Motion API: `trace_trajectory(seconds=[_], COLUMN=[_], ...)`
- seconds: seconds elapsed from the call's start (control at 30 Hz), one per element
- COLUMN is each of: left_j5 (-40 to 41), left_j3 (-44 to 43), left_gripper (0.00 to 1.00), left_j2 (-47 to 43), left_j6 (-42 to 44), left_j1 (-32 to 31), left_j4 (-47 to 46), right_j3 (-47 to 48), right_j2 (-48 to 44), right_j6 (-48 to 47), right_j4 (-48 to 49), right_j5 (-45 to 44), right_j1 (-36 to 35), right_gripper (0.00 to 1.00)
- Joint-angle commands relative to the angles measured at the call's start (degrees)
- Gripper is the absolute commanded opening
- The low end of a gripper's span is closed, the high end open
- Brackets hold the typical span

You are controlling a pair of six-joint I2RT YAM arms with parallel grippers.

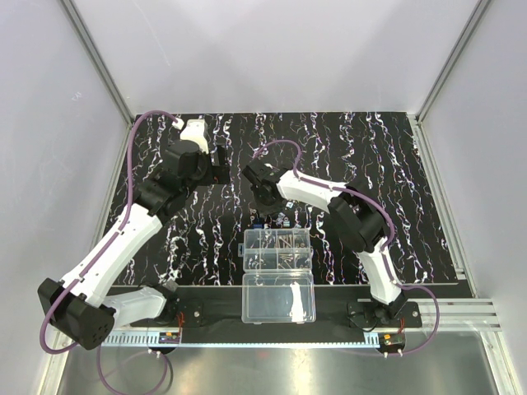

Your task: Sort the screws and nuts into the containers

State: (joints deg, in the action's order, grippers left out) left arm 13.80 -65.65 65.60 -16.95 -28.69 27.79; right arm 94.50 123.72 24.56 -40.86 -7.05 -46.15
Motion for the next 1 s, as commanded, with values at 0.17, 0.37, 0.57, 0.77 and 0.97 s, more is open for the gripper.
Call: trace_trajectory(seconds=[0.17,0.37,0.57,0.77,0.97], left_j5=[1.1,1.4,1.3,1.2,1.0], left_j3=[-1.9,-1.9,-2.0,-2.0,-2.0], left_gripper=[0.99,0.99,0.99,0.99,0.99], left_j2=[-1.0,-1.2,-1.3,-1.4,-1.6], left_j6=[0.4,0.5,0.5,0.4,0.3], left_j1=[-0.2,-0.2,-0.2,-0.2,-0.2], left_j4=[-0.9,-0.8,-0.7,-0.8,-0.8], right_j3=[0.7,2.4,1.5,0.7,1.4], right_j2=[0.3,2.1,2.6,1.9,-3.4], right_j6=[0.8,0.2,0.1,0.8,0.5], right_j4=[-0.4,-2.5,-3.4,-2.3,-1.0], right_j5=[-0.2,-3.3,-4.6,-4.8,-5.8], right_j1=[-0.9,-1.6,-2.4,-2.4,-2.2], right_gripper=[0.31,0.26,0.2,0.0,0.0])
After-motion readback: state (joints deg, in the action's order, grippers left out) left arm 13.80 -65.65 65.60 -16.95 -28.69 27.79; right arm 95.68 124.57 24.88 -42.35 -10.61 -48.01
